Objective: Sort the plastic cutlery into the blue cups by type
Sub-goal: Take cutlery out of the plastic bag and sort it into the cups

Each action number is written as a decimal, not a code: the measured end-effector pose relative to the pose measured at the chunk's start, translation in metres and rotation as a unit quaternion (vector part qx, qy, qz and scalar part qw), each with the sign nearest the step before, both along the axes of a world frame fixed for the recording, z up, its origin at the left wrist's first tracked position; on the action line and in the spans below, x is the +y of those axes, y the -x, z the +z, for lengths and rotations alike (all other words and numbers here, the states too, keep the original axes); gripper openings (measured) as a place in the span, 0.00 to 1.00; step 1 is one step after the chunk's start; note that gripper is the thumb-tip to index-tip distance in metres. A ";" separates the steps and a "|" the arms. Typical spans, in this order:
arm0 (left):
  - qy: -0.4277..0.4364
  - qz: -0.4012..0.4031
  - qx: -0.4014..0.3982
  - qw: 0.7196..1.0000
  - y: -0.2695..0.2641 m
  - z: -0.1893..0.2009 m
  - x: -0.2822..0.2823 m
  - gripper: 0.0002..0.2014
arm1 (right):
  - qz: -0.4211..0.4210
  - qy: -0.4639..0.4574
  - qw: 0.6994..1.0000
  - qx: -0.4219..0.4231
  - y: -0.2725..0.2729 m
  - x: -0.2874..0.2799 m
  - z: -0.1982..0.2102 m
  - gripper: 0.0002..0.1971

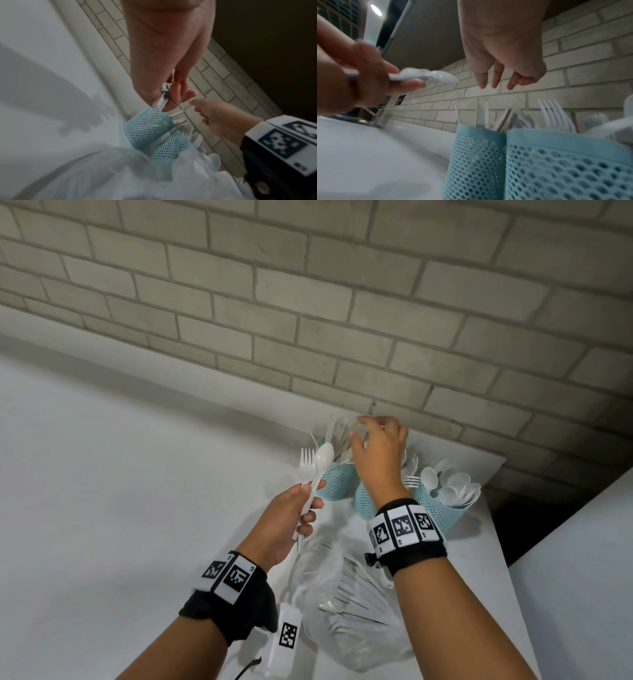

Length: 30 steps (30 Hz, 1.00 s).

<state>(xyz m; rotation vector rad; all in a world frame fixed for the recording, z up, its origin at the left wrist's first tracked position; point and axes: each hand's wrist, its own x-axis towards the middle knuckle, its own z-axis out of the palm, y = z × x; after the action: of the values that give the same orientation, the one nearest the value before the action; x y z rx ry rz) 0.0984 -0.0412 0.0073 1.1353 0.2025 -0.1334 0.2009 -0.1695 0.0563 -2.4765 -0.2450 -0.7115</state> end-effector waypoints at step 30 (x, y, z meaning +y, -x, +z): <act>-0.280 -0.152 -0.046 0.947 0.013 0.018 -0.055 0.13 | 0.025 -0.371 0.900 0.226 0.072 -0.057 -0.018 0.08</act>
<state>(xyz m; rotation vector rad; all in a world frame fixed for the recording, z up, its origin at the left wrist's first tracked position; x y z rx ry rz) 0.0859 -0.0964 0.0250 1.7337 -0.0271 -0.3099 0.1290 -0.2262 0.0386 -1.8078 0.1270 -0.1314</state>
